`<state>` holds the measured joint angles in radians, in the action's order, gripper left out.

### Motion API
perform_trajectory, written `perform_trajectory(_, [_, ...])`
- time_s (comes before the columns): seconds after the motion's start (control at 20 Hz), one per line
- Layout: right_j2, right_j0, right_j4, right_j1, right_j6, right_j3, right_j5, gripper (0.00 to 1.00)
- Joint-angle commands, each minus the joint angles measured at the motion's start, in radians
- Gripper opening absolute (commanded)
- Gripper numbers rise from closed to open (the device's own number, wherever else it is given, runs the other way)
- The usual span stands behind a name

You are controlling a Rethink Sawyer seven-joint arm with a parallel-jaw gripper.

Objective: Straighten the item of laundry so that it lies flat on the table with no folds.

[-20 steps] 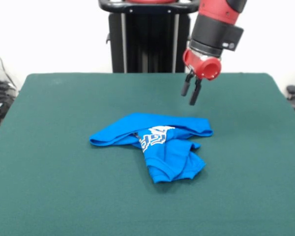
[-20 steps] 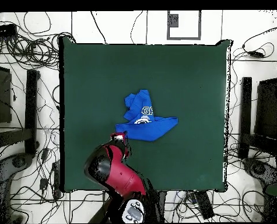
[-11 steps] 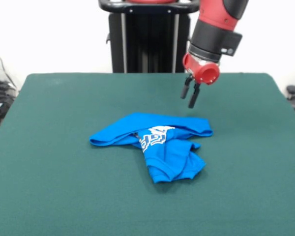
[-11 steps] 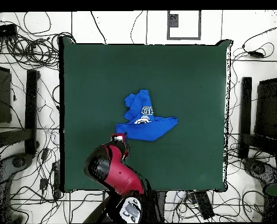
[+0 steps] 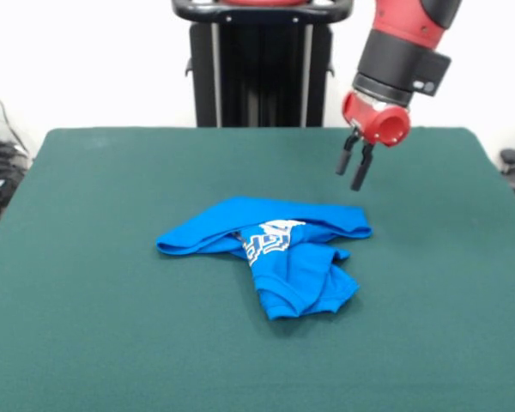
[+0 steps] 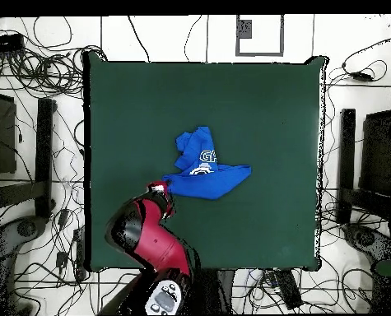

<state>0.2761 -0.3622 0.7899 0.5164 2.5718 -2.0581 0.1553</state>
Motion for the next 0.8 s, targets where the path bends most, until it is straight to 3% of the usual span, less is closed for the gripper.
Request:
perform_trajectory(0.05, [-0.006, -0.029, 0.079, -0.035, 0.136, 0.119, -0.145, 1.0])
perform_trajectory(0.55, [-0.107, 0.08, -0.002, -0.03, 0.15, 0.099, -0.056, 1.0])
perform_trajectory(0.8, [-0.087, 0.072, 0.014, -0.039, 0.137, 0.109, -0.084, 1.0])
